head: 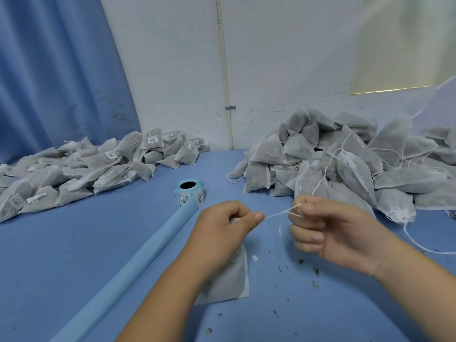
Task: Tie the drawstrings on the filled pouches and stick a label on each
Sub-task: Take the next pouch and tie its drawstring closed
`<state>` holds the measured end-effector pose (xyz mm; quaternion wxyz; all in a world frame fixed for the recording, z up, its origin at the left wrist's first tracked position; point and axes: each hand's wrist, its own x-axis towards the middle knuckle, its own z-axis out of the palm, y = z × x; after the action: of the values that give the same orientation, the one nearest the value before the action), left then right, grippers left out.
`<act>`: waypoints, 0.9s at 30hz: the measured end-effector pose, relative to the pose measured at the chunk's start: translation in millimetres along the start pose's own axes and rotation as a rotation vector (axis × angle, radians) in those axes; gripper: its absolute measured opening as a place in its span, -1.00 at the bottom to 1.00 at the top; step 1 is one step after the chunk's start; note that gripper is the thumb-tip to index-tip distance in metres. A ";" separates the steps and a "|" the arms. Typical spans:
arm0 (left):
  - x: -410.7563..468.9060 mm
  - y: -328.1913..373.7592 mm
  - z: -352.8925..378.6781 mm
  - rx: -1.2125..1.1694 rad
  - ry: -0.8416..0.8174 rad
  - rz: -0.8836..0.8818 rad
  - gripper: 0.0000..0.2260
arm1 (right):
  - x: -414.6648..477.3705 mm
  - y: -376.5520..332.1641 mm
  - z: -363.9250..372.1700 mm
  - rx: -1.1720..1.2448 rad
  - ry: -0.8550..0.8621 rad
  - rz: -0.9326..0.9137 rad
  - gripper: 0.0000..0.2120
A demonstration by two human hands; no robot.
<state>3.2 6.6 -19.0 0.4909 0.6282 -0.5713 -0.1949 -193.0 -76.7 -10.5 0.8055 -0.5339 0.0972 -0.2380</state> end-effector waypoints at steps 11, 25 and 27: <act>0.2 -3.6 -0.4 -0.005 -0.108 0.005 -0.78 | 1.5 -1.7 -3.7 -0.107 0.226 0.060 -0.67; -3.3 -1.7 -10.0 0.298 -0.385 -0.192 -0.81 | 6.7 -3.9 -15.4 0.043 0.645 -0.247 -0.72; -5.6 0.4 -4.0 0.331 -0.382 -0.155 -0.82 | 7.0 -2.3 -11.6 0.016 0.656 -0.299 -0.74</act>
<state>4.7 13.3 -18.7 0.2484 0.6937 -0.6278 -0.2510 -192.4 -90.3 -12.5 0.6919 -0.4310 0.2695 -0.5127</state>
